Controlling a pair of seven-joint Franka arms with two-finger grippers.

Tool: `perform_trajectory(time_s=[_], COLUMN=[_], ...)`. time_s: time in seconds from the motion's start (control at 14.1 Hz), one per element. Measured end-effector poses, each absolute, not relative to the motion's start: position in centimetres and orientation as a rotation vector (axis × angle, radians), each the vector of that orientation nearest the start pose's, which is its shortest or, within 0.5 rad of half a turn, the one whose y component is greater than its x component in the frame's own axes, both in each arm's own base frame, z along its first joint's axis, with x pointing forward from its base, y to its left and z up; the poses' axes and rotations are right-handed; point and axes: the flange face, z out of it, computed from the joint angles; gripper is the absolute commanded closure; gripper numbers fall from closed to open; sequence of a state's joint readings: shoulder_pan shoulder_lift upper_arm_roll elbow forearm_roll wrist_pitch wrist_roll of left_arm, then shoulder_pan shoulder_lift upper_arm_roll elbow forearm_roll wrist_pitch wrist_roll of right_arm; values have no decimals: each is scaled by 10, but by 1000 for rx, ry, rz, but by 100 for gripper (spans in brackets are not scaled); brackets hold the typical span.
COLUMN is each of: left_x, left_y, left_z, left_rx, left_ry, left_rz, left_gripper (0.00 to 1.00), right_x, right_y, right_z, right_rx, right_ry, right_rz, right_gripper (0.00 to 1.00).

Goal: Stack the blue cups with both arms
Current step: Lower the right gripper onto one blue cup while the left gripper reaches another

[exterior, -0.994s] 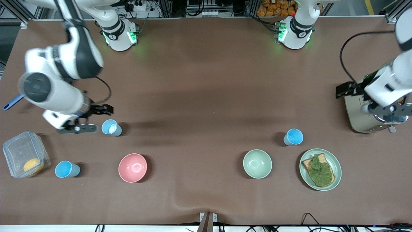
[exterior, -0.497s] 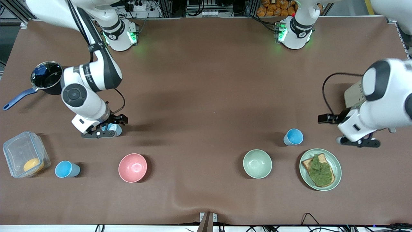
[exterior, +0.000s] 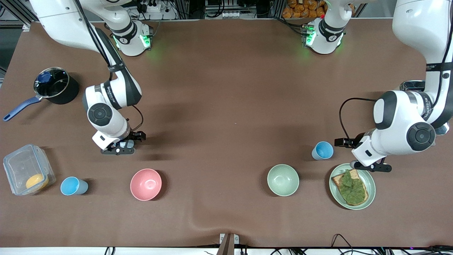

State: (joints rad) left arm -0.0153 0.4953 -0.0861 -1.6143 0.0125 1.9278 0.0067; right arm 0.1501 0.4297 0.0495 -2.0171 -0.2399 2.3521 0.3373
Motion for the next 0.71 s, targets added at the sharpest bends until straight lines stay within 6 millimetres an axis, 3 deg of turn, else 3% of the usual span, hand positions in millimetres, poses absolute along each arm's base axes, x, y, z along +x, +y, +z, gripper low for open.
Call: perform_trajectory(time_s=[0.14,0.43,0.71], left_x=[660,660,661], left_y=[-64,-73,-74], left_z=[306,266,248], left_rx=[-3147,-3144,-3147], left_ry=[176,194,192], left_rz=[294,339,338], left_gripper=[0,0,0], right_x=[582,582,590], right_y=[114,114,118], right_z=[226,226,240], right_rx=[-3301,-3301,-3321], right_ry=[-61,-60,-59], right_rz=[91,91,143], right_gripper=[100,100,100])
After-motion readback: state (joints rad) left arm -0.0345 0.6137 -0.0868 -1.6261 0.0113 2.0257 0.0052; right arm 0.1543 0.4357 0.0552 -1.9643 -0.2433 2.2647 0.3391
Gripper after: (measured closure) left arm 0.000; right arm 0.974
